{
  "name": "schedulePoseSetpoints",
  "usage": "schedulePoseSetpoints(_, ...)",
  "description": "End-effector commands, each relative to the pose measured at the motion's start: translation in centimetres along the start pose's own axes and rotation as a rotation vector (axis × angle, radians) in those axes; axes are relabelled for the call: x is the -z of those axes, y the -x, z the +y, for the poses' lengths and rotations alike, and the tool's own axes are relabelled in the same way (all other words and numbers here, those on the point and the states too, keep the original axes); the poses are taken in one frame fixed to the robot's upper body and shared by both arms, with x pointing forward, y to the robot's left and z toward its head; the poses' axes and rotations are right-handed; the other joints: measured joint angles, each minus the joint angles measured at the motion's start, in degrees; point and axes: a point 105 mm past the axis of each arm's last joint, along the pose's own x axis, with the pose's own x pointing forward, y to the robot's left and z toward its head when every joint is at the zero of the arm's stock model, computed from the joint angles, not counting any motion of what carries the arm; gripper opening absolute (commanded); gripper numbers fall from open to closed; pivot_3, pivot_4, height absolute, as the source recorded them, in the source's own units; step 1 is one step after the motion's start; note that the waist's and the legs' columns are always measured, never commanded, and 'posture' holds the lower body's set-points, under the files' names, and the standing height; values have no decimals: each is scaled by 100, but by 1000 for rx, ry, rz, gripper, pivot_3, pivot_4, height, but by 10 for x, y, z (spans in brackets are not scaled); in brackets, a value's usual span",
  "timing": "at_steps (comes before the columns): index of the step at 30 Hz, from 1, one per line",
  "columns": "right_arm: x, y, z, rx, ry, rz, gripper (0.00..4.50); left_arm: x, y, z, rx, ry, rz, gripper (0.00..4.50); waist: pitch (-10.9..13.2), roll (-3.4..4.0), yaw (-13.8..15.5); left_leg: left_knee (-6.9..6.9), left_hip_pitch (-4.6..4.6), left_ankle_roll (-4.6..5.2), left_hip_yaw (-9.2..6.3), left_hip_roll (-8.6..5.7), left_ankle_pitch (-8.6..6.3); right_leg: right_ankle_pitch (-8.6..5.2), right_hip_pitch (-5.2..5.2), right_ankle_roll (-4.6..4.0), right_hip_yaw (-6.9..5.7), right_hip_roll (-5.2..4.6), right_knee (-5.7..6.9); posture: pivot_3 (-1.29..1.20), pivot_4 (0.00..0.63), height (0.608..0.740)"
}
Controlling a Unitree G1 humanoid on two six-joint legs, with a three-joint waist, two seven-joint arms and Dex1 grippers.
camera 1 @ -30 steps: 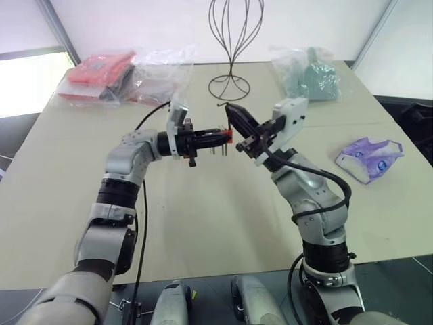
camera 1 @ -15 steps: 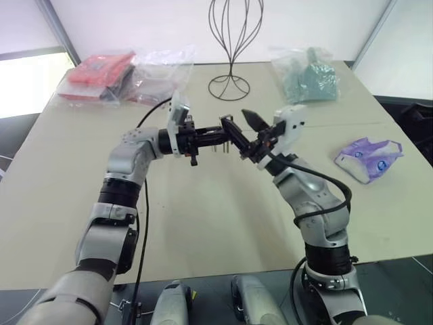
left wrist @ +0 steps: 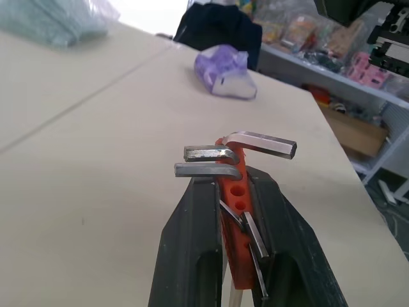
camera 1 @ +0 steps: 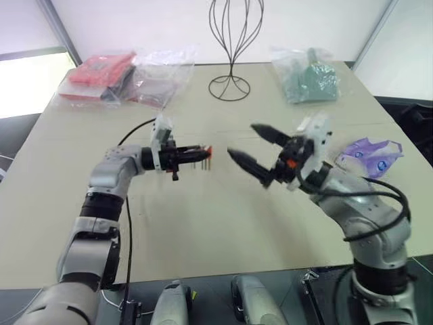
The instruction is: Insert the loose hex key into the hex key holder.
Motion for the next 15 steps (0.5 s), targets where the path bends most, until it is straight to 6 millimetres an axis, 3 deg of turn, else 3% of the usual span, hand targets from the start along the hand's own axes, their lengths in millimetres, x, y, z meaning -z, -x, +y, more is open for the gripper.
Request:
schedulePoseSetpoints(1, 1, 0, 15, -74, 75, 30, 4476, -5, 17, -8, -24, 132, -73, 0, 0, 0, -12, 1, 2, 0, 1, 0, 0, 0, 2, 0, 1, 0, 0, 0, 150, 740)
schedulePoseSetpoints(6, 4, -7, 12, -58, 76, 7, 4476, 15, 35, -17, -75, 489, -70, 0, -1, -2, -8, 1, 7, 0, -6, 2, 0, 0, 2, 0, -1, 4, 8, 0, 150, 740)
schedulePoseSetpoints(9, 6, -15, 13, -64, 73, -10, 4476, 43, 42, -4, -180, 577, 2, 0, -2, -3, 14, 7, 12, 0, -7, -1, 0, 0, 7, 0, -3, 1, 16, 0, 150, 740)
schedulePoseSetpoints(15, 9, -22, 15, -68, 71, -23, 4500, 62, 39, 10, -232, 627, 60, 2923, -3, -6, 37, 14, 14, -2, -6, -3, 1, 0, 12, -1, -3, 0, 16, 0, 150, 740)
